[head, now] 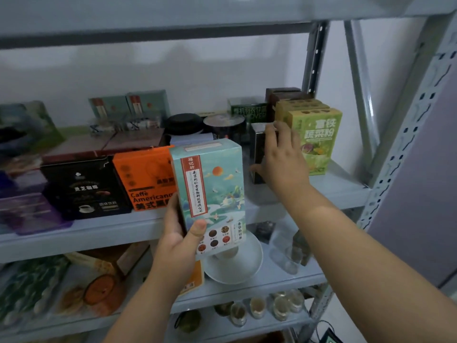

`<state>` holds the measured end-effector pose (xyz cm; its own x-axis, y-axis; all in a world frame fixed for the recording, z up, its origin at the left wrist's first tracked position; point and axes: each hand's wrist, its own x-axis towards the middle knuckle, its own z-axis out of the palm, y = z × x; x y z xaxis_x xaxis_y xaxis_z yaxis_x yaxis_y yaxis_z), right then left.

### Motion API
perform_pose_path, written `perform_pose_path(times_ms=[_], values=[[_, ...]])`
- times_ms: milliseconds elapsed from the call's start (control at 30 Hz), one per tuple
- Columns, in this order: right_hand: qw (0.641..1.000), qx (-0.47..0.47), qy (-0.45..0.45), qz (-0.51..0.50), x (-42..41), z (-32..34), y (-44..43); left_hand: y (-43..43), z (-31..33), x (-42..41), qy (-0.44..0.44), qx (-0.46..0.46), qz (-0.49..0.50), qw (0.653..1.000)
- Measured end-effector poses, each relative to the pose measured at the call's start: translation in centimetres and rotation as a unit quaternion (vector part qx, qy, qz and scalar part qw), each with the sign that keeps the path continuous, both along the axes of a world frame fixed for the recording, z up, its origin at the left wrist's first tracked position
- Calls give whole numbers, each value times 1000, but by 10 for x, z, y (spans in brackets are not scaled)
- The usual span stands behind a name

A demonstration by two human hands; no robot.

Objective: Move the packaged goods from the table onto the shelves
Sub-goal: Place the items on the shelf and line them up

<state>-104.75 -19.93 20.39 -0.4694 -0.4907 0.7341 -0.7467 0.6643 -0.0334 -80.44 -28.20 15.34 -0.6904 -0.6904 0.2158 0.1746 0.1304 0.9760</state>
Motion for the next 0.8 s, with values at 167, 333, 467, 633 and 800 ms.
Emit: perform_pose_path(times_ms=[167,333,467,633,800], values=[[993,95,59,-41,-30,7,-19,2,2,-6,9,-36,-22,999],[989,135,25,-53,-46,21,-44,-4,-3,-8,4,-33,-15,999],[985,153,-38,-71,-52,29,-65,-9,-9,-6,2,-28,-23,999],[985,135,-76,-70,-68,33,-85,-9,-7,-9,14,4,-28,999],[980,151,-100,-77,-79,34,-90,-9,-6,-9,23,3,-31,999]])
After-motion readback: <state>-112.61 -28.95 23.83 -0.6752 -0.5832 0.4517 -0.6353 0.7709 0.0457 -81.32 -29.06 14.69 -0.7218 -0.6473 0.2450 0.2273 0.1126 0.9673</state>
